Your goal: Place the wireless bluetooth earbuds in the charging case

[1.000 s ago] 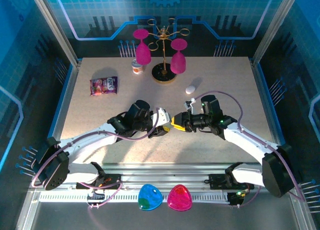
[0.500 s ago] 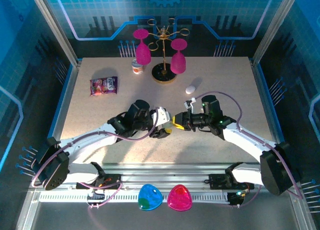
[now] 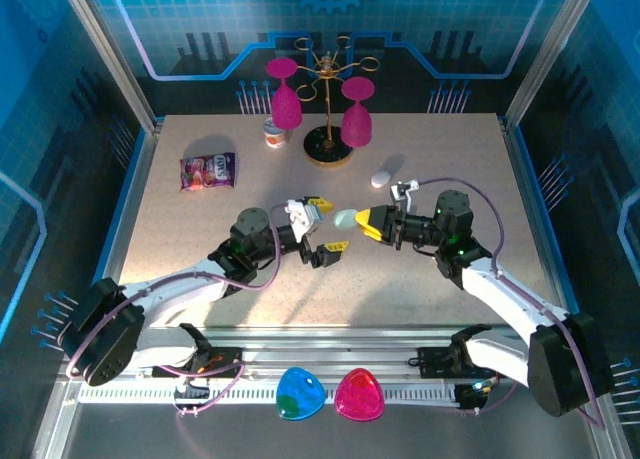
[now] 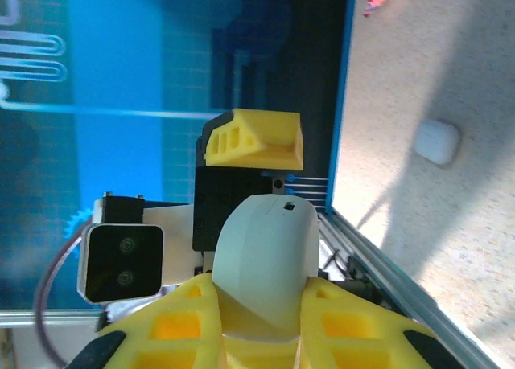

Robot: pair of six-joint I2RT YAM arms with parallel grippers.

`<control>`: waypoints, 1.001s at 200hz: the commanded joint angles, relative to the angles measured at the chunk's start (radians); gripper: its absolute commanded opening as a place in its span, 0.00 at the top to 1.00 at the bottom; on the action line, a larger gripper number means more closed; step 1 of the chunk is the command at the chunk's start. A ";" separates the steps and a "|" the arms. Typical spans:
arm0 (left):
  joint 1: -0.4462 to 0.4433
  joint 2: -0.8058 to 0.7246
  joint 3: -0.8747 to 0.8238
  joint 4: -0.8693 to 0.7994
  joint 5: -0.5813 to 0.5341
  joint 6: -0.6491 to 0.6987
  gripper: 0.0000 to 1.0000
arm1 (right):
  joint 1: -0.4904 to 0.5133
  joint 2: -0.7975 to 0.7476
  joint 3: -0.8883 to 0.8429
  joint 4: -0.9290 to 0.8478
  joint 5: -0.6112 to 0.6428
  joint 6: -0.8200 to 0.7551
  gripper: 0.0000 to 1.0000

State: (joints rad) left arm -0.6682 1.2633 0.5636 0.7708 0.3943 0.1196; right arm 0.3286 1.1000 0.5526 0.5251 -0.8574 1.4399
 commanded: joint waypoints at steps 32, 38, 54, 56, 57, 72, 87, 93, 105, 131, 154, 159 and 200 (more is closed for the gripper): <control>0.005 0.099 -0.003 0.403 0.068 -0.110 0.09 | -0.017 0.000 -0.036 0.349 -0.019 0.257 0.83; 0.007 0.110 -0.006 0.428 0.069 -0.111 0.09 | -0.018 0.005 -0.043 0.392 -0.015 0.282 0.83; 0.006 0.142 -0.015 0.502 0.067 -0.119 0.12 | -0.018 0.024 -0.056 0.504 -0.010 0.351 0.83; 0.005 0.146 -0.017 0.509 0.067 -0.120 0.12 | -0.019 0.026 -0.059 0.514 -0.010 0.360 0.83; 0.006 0.147 -0.016 0.512 0.067 -0.120 0.12 | -0.019 0.027 -0.059 0.522 -0.009 0.364 0.83; 0.005 0.171 -0.022 0.566 0.063 -0.133 0.15 | -0.019 0.031 -0.065 0.573 0.000 0.397 0.83; 0.005 0.188 -0.020 0.599 0.067 -0.133 0.18 | -0.019 0.021 -0.067 0.560 0.008 0.393 0.83; 0.005 0.193 -0.019 0.615 0.068 -0.132 0.20 | -0.019 0.017 -0.066 0.550 0.011 0.389 0.83; 0.006 0.202 -0.017 0.629 0.069 -0.123 0.23 | -0.020 0.012 -0.071 0.545 0.017 0.391 0.84; 0.005 0.217 -0.004 0.630 0.085 -0.118 0.29 | -0.019 0.019 -0.076 0.581 0.028 0.416 0.84; 0.006 0.227 0.009 0.630 0.099 -0.120 0.33 | -0.019 0.020 -0.073 0.589 0.025 0.418 0.84; 0.006 0.228 0.011 0.630 0.104 -0.120 0.34 | -0.019 0.020 -0.072 0.586 0.024 0.417 0.84; 0.006 0.234 0.023 0.630 0.117 -0.127 0.45 | -0.019 0.017 -0.069 0.572 0.020 0.410 0.84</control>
State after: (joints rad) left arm -0.6682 1.4891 0.5541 1.3521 0.4774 -0.0002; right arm 0.3195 1.1278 0.4839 1.0569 -0.8452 1.8500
